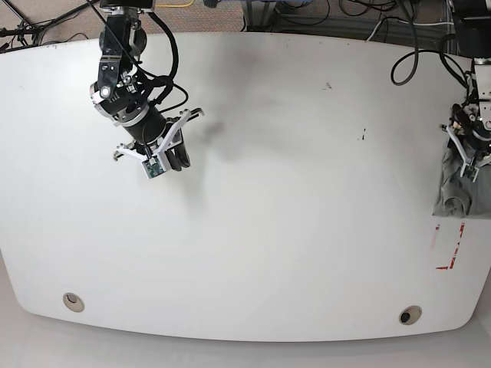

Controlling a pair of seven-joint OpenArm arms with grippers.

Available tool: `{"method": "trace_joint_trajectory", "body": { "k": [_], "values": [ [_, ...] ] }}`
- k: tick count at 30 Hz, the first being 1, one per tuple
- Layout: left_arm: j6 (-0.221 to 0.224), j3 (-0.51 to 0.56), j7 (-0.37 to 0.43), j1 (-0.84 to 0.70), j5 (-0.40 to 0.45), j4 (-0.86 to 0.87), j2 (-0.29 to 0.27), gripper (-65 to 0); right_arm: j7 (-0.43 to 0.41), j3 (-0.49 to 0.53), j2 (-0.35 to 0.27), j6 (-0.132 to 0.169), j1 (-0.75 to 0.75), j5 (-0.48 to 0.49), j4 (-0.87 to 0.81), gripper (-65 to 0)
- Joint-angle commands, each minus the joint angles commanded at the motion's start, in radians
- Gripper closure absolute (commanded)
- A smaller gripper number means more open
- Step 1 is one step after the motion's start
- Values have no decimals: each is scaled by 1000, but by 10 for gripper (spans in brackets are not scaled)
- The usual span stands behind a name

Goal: Fold the T-shirt properly

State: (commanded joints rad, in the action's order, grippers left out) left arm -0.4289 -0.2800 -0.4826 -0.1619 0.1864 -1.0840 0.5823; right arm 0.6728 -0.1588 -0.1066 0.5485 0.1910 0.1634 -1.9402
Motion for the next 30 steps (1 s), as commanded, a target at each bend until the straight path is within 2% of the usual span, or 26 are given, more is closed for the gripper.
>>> {"method": "trace_joint_trajectory", "body": {
  "k": [2, 6, 8, 11, 14, 16, 18, 20, 25, 30],
  "values": [
    [-18, -21, 0, -20, 0, 0, 0, -307, 0, 0, 0, -2, 9, 0, 0, -87],
    [-124, -98, -3, -40, 0, -26, -2, -307, 0, -41, 9, -2, 26, 0, -31, -87],
    [-160, -141, -3, -46, 0, -60, -5, -307, 0, -60, 29, 3, 34, 0, -37, -87],
    [-192, -180, -3, -55, 0, -121, -18, -307, -5, -98, 43, 8, 43, -6, -40, -87],
    [-198, -187, -3, -38, 0, -210, -51, -307, -8, -135, 41, 9, 40, -3, -38, -87],
    [-199, -187, -3, -14, 0, -270, -71, -307, -21, -149, 41, 21, 43, -6, -38, -87],
    [-199, -186, -3, 9, 2, -321, -91, -307, -49, -160, 41, 41, 46, -9, -38, -87],
    [-199, -186, -3, 29, 2, -390, -114, -307, -83, -181, 41, 48, 55, -9, -34, -87],
    [-196, -189, 6, 43, 0, -539, -161, -306, -157, -258, 41, 52, 74, -11, -32, -87],
    [-195, -190, 58, 21, 2, -661, -242, -306, -264, -350, 31, 57, 115, -11, -6, -87]
  ]
}}
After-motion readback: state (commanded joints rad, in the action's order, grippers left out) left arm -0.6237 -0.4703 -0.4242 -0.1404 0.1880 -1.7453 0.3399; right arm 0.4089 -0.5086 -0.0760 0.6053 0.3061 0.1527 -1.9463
